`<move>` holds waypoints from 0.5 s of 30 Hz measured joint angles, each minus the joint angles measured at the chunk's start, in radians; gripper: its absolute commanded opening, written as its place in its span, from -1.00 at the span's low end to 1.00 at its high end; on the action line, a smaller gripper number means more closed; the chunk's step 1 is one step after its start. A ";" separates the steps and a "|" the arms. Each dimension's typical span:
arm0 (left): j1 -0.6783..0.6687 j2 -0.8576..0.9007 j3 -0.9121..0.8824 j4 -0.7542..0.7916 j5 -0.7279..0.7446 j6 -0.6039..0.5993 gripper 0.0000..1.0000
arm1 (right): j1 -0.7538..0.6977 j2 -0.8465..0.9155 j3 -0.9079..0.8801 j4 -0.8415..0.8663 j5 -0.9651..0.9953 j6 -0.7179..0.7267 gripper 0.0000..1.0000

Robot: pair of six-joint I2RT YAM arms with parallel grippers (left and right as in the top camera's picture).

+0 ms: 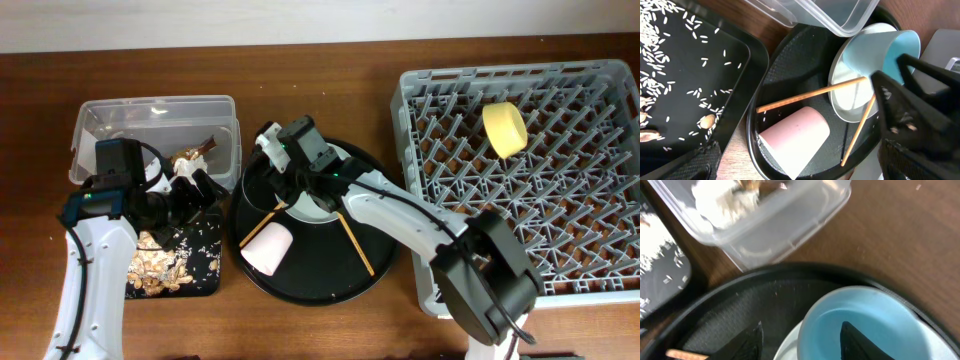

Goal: Sort waste into correct bins and load items into the dishwasher rack
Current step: 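Grasp the blue cup with the right gripper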

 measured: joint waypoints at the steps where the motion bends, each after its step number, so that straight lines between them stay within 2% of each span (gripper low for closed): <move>1: 0.000 0.000 0.000 0.000 0.000 0.000 0.99 | 0.000 0.008 0.000 -0.005 0.000 0.000 -0.10; 4: 0.000 0.000 0.000 0.000 0.000 0.000 0.99 | 0.001 0.014 0.000 -0.022 0.000 -0.002 -0.25; 7: 0.000 0.000 0.000 0.000 0.000 0.000 0.99 | 0.001 0.014 0.000 -0.060 0.005 -0.001 -0.49; 9: 0.000 0.000 0.000 0.000 0.000 0.000 0.99 | 0.001 0.014 0.000 -0.077 0.013 -0.005 -0.75; 11: 0.000 0.000 0.000 0.000 0.000 0.000 0.99 | 0.001 0.014 0.000 -0.077 0.020 -0.006 -0.92; 15: 0.000 0.000 0.000 0.000 0.000 0.000 0.99 | 0.001 0.014 0.003 -0.074 0.035 -0.013 -0.92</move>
